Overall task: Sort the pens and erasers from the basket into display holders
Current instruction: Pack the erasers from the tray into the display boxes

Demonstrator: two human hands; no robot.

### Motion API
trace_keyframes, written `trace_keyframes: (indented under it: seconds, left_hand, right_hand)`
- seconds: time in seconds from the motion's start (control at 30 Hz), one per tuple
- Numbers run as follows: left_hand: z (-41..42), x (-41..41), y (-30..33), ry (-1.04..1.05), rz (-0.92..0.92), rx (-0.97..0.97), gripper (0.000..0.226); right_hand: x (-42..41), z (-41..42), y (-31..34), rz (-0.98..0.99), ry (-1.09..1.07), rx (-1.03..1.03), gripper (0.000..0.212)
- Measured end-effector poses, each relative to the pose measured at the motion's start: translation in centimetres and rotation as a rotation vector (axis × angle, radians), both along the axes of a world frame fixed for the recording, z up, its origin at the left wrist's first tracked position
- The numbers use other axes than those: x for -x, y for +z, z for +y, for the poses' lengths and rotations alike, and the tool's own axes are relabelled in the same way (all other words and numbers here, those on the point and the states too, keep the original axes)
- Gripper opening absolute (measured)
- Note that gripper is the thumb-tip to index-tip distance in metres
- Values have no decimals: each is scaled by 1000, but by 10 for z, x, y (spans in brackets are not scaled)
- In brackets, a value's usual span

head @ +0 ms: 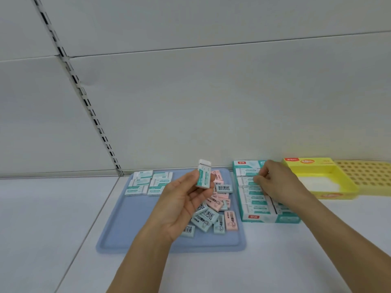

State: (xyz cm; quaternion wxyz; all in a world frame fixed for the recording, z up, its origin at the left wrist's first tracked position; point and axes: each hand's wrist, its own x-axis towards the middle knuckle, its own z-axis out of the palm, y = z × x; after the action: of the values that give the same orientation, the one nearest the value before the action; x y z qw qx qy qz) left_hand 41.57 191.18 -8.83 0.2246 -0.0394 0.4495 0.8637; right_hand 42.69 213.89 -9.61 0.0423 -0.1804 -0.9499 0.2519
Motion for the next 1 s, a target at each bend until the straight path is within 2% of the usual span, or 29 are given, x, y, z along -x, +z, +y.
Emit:
trace_keyframes:
  seconds: [0.07,0.1,0.17,0.2,0.23,0.3,0.4,0.5,0.63,0.7,0.8,0.87,0.93,1.0]
  left_hand:
    - [4,-1,0,-7,-7,-36,31]
    - [6,-2,1,-13,-3,-52,33]
    - [15,-2,2,-31,19,-85,37]
    - [21,-3,4,-52,32,-95,36]
    - [27,-3,6,-77,51,-98,33]
    - [42,-3,10,-115,85,-97,31]
    - [61,-1,11,-130,121,-65,36]
    - [75,-1,12,-179,276,115,35]
    - [82,-2,15,-247,524,386,33]
    - [85,-4,13,-278,567,464,35]
    - [94,-5,10,-244,576,556,32]
    - [93,-2,4,-188,760,842,30]
    - [87,0,-6,-236,1064,1253,36]
    - [80,-1,-18,-379,1274,1512,61]
  right_hand:
    - [-4,-2,2,60,-22,-84,13]
    - [-6,-5,4,142,-13,-54,13]
    - [-13,-15,14,301,98,253,15]
    - [-18,-23,22,321,174,431,15]
    - [-22,-30,31,305,246,512,13]
    - [-26,-32,39,302,320,429,13]
    - [-26,-19,41,347,283,251,10]
    - [-29,-1,37,390,241,224,6]
    - [-34,18,33,429,147,719,7]
    - [-36,24,31,410,121,850,4]
    - [-34,31,24,381,89,775,5]
    - [-29,44,18,380,47,572,10]
    - [-23,57,12,288,77,292,14]
    - [-20,62,6,193,108,141,14]
